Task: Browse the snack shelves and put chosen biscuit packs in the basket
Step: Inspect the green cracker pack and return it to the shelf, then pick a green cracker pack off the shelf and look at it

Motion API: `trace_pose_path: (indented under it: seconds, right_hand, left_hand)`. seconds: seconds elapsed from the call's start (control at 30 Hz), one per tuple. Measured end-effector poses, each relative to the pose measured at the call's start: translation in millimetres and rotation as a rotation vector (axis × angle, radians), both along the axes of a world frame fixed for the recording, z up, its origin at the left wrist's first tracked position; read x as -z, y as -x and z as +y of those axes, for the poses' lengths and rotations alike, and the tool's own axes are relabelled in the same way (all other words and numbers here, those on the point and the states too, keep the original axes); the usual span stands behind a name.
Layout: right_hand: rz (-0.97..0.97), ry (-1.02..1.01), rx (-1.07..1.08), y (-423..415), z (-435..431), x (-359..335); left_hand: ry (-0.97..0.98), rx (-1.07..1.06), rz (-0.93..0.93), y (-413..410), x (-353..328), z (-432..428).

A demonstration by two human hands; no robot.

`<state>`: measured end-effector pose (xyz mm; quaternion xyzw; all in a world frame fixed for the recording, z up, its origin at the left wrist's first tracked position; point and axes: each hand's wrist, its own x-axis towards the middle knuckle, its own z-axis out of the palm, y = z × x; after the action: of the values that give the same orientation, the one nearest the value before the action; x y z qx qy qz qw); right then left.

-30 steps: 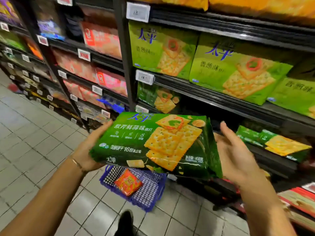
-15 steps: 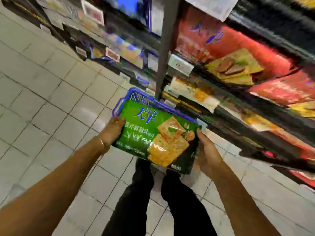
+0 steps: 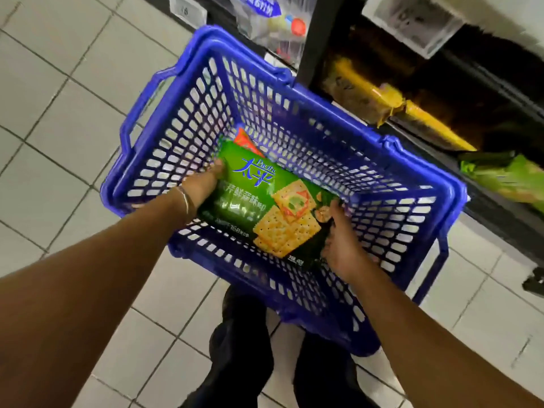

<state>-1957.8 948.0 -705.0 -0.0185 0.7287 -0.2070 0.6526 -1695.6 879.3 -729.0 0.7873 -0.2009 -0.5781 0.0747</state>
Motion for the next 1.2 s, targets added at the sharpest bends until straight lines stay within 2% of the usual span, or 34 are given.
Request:
trace_pose_path:
  seconds: [0.13, 0.3, 0.43, 0.57, 0.7, 0.83, 1.0, 1.2]
  right_hand:
    - [-0.059, 0.004, 0.03, 6, 9, 7]
    - [-0.034, 0.057, 0.115, 28, 0, -84]
    - [-0.071, 0.118, 0.218, 51, -5, -214]
    - [-0.101, 0.211, 0.24, 75, 4, -375]
    - [-0.022, 0.327, 0.243, 96, 31, -531]
    - [0.033, 0.426, 0.392, 131, 80, -638]
    - [0.18, 0.573, 0.671, 204, 132, -716]
    - [0.222, 0.676, 0.873, 323, 157, -746]
  left_hand:
    - [0.019, 0.017, 0.03, 7, -5, 1]
    - [0.07, 0.068, 0.041, 10, -97, -9]
    - [0.089, 0.023, 0.192, 29, -230, -13]
    - [0.265, 0.086, 0.273, 69, -401, -9]
    - [0.389, 0.109, 0.417, 117, -557, 10]
    - [0.534, 0.274, 0.526, 166, -665, 36]
    - [0.544, 0.447, 0.596, 244, -728, 57]
    - [0.603, 0.606, 0.654, 381, -761, 68]
